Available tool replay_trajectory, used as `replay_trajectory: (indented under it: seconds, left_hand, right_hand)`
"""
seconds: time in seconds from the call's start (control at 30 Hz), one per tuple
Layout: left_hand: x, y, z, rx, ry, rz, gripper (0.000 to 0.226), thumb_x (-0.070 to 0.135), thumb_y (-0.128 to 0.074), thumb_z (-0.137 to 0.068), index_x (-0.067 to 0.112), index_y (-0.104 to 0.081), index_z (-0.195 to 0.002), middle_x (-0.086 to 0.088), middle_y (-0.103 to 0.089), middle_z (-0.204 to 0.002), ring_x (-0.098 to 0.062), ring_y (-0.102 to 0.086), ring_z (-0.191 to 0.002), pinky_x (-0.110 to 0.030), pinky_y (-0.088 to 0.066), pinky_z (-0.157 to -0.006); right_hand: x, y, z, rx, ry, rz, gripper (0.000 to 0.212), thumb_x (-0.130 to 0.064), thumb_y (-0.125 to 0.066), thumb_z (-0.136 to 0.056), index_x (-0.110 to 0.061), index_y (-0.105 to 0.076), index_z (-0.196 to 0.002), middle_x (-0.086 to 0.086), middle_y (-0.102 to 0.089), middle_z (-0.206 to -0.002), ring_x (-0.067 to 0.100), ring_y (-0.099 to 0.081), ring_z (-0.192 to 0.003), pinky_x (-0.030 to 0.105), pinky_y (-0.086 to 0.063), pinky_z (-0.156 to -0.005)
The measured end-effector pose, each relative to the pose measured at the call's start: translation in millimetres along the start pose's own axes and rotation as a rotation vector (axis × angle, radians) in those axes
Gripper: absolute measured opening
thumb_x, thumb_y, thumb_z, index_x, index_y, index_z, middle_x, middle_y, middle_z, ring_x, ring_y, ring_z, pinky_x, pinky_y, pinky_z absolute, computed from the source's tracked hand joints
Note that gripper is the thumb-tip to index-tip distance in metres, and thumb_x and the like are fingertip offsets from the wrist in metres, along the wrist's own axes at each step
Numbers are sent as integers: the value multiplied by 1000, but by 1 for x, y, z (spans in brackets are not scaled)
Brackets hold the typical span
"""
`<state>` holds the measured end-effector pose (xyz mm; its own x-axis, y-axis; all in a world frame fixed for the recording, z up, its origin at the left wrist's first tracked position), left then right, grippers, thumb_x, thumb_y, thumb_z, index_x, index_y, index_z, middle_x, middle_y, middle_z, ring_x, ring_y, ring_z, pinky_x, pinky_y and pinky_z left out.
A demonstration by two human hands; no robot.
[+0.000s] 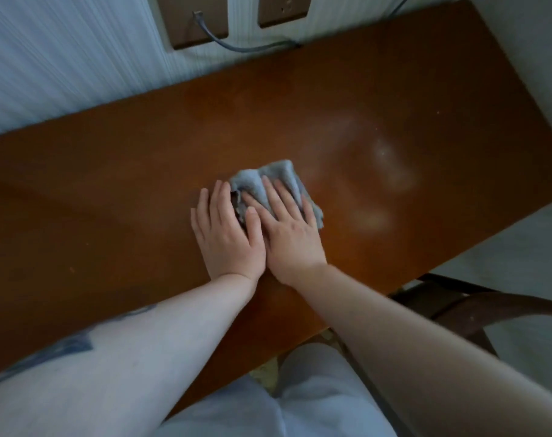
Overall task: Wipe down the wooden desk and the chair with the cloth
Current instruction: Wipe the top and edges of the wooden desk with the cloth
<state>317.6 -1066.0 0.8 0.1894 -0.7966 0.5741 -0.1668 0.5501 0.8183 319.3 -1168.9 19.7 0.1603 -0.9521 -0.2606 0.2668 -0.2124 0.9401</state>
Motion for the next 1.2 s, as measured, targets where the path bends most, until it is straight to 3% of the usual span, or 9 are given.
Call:
replay_trajectory:
  seconds: [0.07,0.23,0.43,0.63,0.8,0.87,1.0,1.07,1.2]
  left_hand:
    - [1,0,0,-1,4,1,55,41,-30,-96,14,-40,-143,-4,-41,-150,-23,-24,-144,-44,-12,-120]
    - [1,-2,-2,-14,2,-80,48,32,-40,-93,18,-49,-138,-2,-44,-147,-24,-29,-141,-45,-19,-118]
    - [32,-3,-38,67,225,44,34,28,-48,-94,26,-57,-126,2,-51,-137,-23,-37,-130,-41,-20,-107]
    - [63,-34,-56,-62,17,58,37,26,-43,-98,22,-52,-134,2,-35,-154,-18,-19,-146,-44,-6,-118]
    - [67,-47,-53,-16,-5,63,44,25,-39,-98,12,-46,-139,-6,-40,-151,-23,-28,-143,-42,-15,-120]
    - [66,-47,-54,7,-10,37,48,27,-41,-97,10,-43,-142,-8,-41,-150,-24,-30,-142,-43,-19,-118]
    - [70,-50,-52,-7,-29,-54,48,29,-40,-98,13,-41,-143,-5,-38,-152,-22,-25,-144,-43,-17,-119]
    - [69,-52,-52,-6,-41,-91,48,30,-39,-98,13,-42,-143,-5,-38,-152,-23,-25,-144,-43,-16,-119]
    - [66,-50,-56,32,-51,-25,48,26,-39,-95,8,-48,-139,-11,-45,-147,-29,-33,-140,-46,-22,-117]
  right_hand:
    - [21,12,-32,-64,112,36,52,-43,-25,-104,-43,-8,-153,-7,3,-164,11,9,-149,44,5,-121]
    - [37,10,-29,119,-450,-64,57,-40,-27,-104,-38,-3,-155,-1,7,-164,16,12,-149,44,7,-120]
    - [58,26,-21,-191,311,75,55,-41,-29,-104,-43,-5,-153,-7,7,-163,12,12,-149,42,9,-118]
    - [79,13,2,204,-520,-35,57,-40,-27,-102,-36,-8,-155,0,1,-164,16,9,-150,45,8,-120]
    - [69,26,-31,-74,114,5,60,-36,-31,-102,-32,-4,-156,-5,6,-163,12,11,-149,42,9,-120]
    - [97,38,-63,-92,170,42,56,-37,-30,-103,-35,-8,-155,-5,2,-164,13,6,-149,41,7,-118]
    - [144,39,-56,217,-569,-39,56,-40,-29,-104,-33,-9,-156,1,-2,-164,18,4,-150,45,4,-120]
    - [117,28,-39,236,-719,-7,60,-37,-29,-103,-29,-3,-156,5,5,-164,21,11,-149,47,9,-119]
    - [73,32,-58,29,-41,-44,56,-39,-28,-103,-35,-7,-155,-1,4,-164,16,10,-149,42,13,-117]
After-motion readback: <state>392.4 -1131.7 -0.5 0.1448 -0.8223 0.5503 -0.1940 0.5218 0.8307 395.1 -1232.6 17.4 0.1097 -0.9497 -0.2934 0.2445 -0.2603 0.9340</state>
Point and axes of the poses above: each hand's wrist, its own z-axis away from the middle knuckle, its own y-axis out of the back of the hand, x = y × z, the point moved 2 cm from there along -z, towards the middle knuckle
